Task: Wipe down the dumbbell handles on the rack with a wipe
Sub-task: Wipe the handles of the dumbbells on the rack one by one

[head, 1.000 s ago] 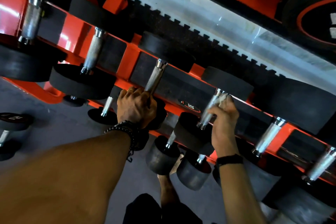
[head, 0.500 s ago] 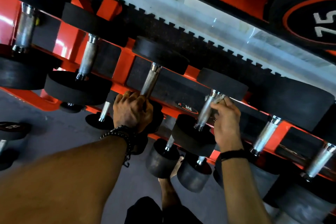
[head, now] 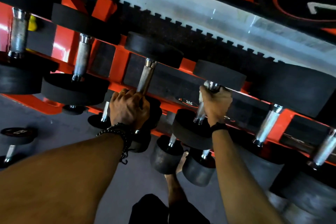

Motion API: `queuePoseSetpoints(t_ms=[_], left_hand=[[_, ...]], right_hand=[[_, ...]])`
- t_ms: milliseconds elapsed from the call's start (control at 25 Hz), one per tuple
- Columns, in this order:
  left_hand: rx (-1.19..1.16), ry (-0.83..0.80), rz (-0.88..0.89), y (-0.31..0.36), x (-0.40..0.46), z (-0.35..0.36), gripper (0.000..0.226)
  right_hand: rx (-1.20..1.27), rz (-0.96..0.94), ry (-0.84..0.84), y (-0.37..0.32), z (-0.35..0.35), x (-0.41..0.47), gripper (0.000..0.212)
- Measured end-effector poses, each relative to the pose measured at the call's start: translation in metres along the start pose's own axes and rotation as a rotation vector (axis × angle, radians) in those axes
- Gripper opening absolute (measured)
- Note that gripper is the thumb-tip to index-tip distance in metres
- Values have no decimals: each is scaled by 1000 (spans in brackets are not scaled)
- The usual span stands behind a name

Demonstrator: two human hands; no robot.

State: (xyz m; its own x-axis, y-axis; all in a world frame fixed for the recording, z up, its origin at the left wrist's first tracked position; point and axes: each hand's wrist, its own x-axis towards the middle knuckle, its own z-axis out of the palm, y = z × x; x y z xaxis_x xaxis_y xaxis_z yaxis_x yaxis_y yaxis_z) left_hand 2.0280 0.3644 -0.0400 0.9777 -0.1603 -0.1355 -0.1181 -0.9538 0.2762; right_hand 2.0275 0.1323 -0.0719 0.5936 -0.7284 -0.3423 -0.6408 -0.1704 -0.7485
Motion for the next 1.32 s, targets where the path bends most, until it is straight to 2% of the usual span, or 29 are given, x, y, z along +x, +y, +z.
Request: queuePoseSetpoints(t_ms=[80,200,320,440,520,600,680,720,840,960,1080,1120,1160,1280,1320], left_hand=[[-14,5,-3,1,-1,-2,34],[-7,11,-9,0,0,1,35],[1,-13,-16,-2,1,3,34],[-2,-27,-17,-2,1,3,34],[5,-33,-27,-2,2,3,35],[6,-46,-27,-1,1,3,36],[4,-52,-26,-2,1,1,36],[5,-51,-28,-2,2,1,36],[16,-45,-17,-2,3,4,36],[29,-62,-18,-4,2,3,36],[22,-15,1,-3,2,5,30],[25,-18,0,-3,1,4,29],[23,-28,-2,-2,1,2,29],[0,0,22,-2,1,3,31],[-4,11,28,-3,0,3,31]], right_hand=[[-240,-173,198,7,-4,-10,37],[-214,-274,336,14,4,-14,38],[-82,-190,364,12,9,-20,35],[109,77,284,8,-3,9,14],[181,194,248,4,-5,17,10],[206,180,255,-8,1,-1,15],[216,183,148,-17,11,-10,18],[218,255,62,-20,12,-5,19],[455,454,-156,-16,5,8,53],[272,308,-62,-19,3,-15,48],[474,380,-164,-15,-2,3,52],[478,406,-199,-13,-5,5,46],[389,393,-205,-11,-8,-2,41],[96,185,-194,12,-8,-38,47],[66,161,-185,13,-11,-38,35]])
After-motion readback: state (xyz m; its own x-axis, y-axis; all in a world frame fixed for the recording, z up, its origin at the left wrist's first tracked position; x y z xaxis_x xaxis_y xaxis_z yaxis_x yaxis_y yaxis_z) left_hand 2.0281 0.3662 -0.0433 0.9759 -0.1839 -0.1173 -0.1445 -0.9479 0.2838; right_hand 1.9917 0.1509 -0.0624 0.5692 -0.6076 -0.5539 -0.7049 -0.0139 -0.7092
